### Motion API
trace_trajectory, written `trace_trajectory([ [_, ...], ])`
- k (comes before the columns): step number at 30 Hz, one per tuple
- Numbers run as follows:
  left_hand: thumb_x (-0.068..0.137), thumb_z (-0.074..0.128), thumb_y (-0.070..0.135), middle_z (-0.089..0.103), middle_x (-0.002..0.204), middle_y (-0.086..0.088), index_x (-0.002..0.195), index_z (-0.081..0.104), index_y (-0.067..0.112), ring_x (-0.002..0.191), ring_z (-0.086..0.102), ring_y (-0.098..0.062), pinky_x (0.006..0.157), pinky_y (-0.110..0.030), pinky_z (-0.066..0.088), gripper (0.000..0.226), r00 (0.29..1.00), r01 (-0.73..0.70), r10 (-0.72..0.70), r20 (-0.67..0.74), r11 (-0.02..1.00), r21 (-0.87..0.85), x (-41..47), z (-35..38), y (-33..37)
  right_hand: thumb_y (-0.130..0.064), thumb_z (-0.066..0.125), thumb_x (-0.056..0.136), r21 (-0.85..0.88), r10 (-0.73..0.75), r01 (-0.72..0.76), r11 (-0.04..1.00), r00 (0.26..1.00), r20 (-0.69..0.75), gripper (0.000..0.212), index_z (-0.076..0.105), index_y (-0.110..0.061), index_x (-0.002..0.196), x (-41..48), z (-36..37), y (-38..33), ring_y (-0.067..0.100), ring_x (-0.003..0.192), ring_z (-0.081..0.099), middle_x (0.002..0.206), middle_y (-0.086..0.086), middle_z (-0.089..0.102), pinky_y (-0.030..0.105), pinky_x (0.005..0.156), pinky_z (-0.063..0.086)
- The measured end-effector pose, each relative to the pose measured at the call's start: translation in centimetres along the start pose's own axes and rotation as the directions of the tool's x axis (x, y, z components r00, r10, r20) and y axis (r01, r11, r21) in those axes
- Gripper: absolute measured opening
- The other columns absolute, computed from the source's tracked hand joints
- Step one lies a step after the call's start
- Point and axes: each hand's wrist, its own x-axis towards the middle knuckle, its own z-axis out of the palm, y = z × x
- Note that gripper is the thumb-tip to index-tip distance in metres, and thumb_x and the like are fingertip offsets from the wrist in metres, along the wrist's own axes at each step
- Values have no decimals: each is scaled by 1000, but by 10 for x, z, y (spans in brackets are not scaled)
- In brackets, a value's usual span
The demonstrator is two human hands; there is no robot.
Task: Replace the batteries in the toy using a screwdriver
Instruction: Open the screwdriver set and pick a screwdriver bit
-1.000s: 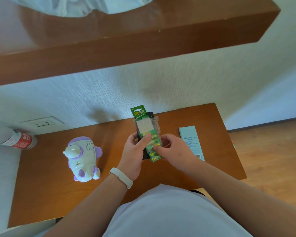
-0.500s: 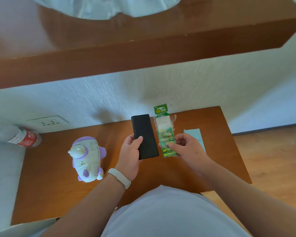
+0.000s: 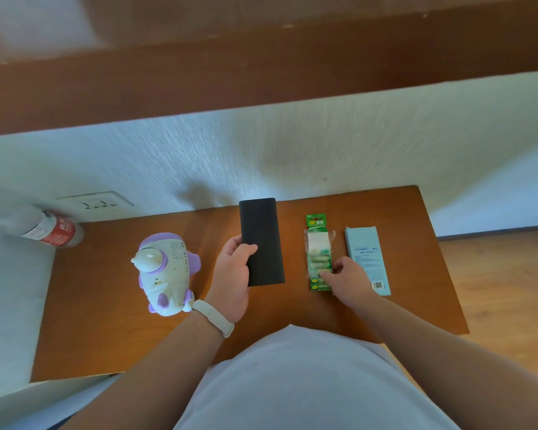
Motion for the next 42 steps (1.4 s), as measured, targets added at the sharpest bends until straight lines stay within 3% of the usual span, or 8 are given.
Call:
trace_trajectory([
  [2,100,52,18,68,109,-9,118,58,18,103,67,-28,77,-36,61,19,1000,-24,24,2,1000,2,-1,1,1,-39,65,90,-113,-32,28,993,999,-28,26,55,-19,104,1,1,-2,10,76,56,82,-7,58,29,60,43],
  [7,101,55,32,73,89,5,114,61,20,88,73,-17,68,-29,59,18,998,-52,51,39,998,27,0,7,4,-40,63,91,-191,-17,11,981,999,-30,24,51,-22,99,-1,2,-7,8,71,56,80,-7,58,26,53,42],
  [13,99,59,38,74,94,3,114,62,20,91,74,-16,67,-32,60,24,995,-65,61,78,997,41,-2,10,7,-41,58,93,-207,-82,75,975,996,-24,19,46,-29,100,-21,-12,-19,11,73,60,84,-10,59,28,57,49],
  [16,98,59,41,74,94,4,113,63,20,92,74,-16,67,-31,60,26,995,-65,61,83,997,45,-6,12,8,-39,55,97,-42,-185,185,982,983,11,8,51,-32,95,-36,-21,-37,13,77,63,89,-10,62,23,59,52],
  [20,97,58,44,75,98,-2,112,64,18,95,74,-22,71,-38,62,31,994,-58,55,90,998,26,-11,16,9,-44,50,99,215,-318,301,929,947,49,12,57,-36,92,-62,-32,-74,12,75,67,80,-11,65,14,57,51],
  [26,93,64,46,73,101,-8,110,65,15,93,73,-27,71,-40,63,35,993,-97,91,80,993,73,-16,17,10,-61,40,96,374,-385,309,874,912,145,34,57,-32,103,-87,-29,-105,4,83,71,86,-12,69,22,61,60],
  [34,92,62,48,73,95,1,107,63,19,90,73,-19,68,-33,62,33,985,-154,134,110,968,198,-20,12,12,-53,47,97,396,-378,303,867,918,123,24,58,-33,101,-91,-26,-110,-1,78,71,86,-14,71,19,55,57],
  [42,99,59,32,70,111,-8,118,59,15,99,71,-26,82,-44,63,25,978,-137,99,183,968,212,-18,10,19,-42,53,99,340,-437,369,865,887,149,10,56,-34,102,-88,-33,-111,-7,85,67,94,-14,69,12,58,53],
])
